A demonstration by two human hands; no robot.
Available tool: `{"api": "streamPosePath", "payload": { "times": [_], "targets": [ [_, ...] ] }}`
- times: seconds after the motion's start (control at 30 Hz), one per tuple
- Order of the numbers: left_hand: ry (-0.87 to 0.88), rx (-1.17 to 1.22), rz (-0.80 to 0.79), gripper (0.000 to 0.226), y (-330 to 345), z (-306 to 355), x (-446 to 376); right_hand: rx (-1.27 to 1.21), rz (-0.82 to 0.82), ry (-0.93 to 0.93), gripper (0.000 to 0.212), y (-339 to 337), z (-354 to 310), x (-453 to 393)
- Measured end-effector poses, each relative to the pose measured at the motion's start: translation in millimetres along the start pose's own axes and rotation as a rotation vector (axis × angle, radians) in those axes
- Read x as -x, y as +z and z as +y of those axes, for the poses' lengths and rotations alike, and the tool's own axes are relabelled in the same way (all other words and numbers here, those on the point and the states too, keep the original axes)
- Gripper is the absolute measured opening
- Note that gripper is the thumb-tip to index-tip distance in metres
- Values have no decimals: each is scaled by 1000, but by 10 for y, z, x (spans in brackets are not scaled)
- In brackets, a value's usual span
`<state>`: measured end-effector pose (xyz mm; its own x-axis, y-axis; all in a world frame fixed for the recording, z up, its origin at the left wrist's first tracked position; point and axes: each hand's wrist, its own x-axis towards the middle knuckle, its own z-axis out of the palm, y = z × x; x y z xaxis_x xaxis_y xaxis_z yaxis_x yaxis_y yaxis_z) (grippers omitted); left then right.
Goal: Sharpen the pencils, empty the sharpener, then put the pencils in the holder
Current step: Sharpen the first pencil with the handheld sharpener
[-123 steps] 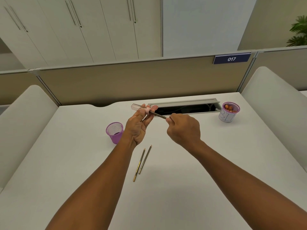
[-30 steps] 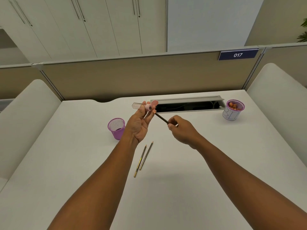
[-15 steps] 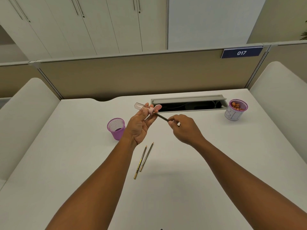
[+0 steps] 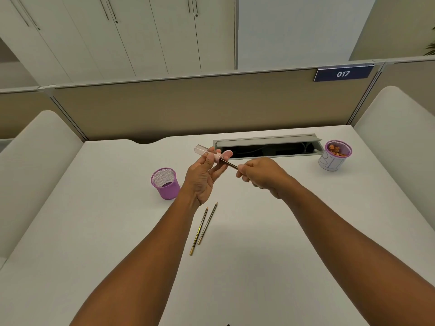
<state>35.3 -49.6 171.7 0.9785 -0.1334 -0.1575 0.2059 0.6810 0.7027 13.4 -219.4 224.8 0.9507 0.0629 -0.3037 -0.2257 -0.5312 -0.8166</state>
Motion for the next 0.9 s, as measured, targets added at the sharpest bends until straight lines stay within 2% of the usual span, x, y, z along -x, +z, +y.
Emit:
{"api": "streamPosePath", "payload": {
  "times": [0.1,0.17,0.3,0.4,0.47,0.5,0.57,0.63,0.67,0.7,0.77,0.83,0.9],
  "targets": [
    [16,32,62,18,-17,15,-20,230,128,-159,22,34,96,1],
    [29,57,98,18,-27,43,-28,420,311,-323,20,93,206,11],
    [17,84,112,16,1,63,-12,617,724,-699,15,155,342,44],
    [-11,64,97,15,30,53,8,712,846,-818,19,174,330,40],
    [-14,77,98,16,36,65,2,682,817,-741,24,202,237,77],
    [-9,78,93,16,39,78,-3,678,753,-617,28,225,175,98],
    [6,67,67,17,60,106,-5,575,513,-246,27,192,20,98],
    [16,53,67,17,55,105,2,143,207,115,19,66,-136,96],
    [20,42,72,17,54,105,11,-33,118,205,18,25,-175,114],
    [21,31,75,17,56,108,17,-86,77,213,20,11,-184,125],
    [27,24,88,17,39,114,16,20,124,48,26,36,-146,142],
    [35,37,101,17,28,122,23,221,283,-249,26,113,-46,173],
    [29,50,98,17,38,118,45,408,465,-527,16,129,49,160]
  ]
}}
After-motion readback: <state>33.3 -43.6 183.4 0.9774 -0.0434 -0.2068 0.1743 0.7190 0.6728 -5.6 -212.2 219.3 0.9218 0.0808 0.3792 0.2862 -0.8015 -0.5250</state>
